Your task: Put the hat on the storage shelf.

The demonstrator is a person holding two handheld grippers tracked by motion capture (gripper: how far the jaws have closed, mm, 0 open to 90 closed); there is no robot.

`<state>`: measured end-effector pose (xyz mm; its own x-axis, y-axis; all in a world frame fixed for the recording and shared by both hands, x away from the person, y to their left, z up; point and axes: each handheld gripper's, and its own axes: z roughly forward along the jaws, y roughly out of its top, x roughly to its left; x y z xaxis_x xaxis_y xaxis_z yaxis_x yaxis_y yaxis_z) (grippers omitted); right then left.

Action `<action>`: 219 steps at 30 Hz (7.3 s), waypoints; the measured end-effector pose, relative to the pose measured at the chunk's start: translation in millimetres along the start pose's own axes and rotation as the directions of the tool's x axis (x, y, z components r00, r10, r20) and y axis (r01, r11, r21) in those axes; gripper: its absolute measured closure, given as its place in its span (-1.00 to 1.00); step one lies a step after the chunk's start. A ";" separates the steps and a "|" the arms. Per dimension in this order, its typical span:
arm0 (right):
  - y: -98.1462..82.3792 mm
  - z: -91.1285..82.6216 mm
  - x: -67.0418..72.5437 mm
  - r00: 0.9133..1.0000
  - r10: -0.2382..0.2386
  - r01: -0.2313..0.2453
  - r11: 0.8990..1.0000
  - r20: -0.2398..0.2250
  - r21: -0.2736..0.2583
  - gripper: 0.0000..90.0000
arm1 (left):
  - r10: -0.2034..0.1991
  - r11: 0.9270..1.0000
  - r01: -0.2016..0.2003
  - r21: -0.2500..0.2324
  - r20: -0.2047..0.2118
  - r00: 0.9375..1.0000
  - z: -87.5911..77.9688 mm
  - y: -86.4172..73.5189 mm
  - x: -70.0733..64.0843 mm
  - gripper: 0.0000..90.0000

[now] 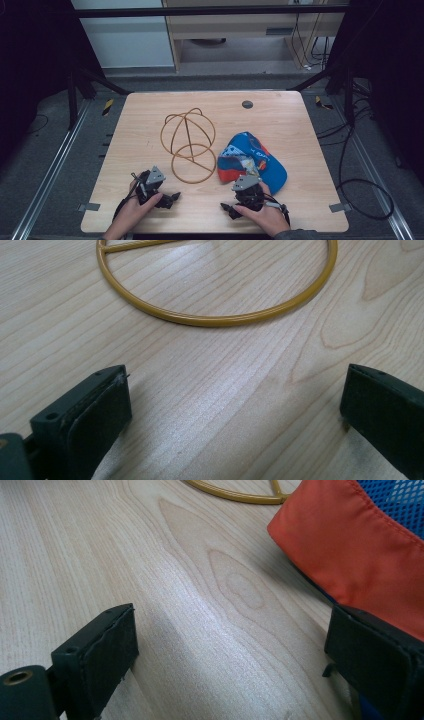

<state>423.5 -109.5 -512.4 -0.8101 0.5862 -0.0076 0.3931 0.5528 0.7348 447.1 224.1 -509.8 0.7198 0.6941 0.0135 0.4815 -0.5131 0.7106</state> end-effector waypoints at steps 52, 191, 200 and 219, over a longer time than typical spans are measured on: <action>94.6 -102.6 -105.0 0.985 0.068 -0.104 0.968 0.161 0.230 -0.30 | -0.012 1.000 0.012 0.002 -0.010 1.000 0.0 0.3 -1.5 -1.00; 314.4 -132.4 -27.4 0.988 -0.145 0.144 0.989 0.055 0.020 1.00 | -0.068 0.998 0.068 0.002 -0.070 0.995 -3.4 -2.4 2.3 -1.00; 323.6 -123.2 -20.2 0.984 -0.169 0.167 0.985 0.050 0.037 1.00 | -0.069 0.998 0.069 0.002 -0.072 0.995 -3.6 -2.5 2.1 -1.00; 333.6 -76.3 -16.0 0.986 -0.168 0.167 0.982 0.004 0.087 0.99 | -0.068 0.998 0.069 0.004 -0.074 0.995 -3.9 -2.7 1.9 -1.00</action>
<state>534.4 20.3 -215.4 -0.8626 0.4879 -0.1337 0.2888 0.6920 0.6617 445.2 228.8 -508.9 0.6461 0.7631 0.0174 0.5318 -0.4663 0.7069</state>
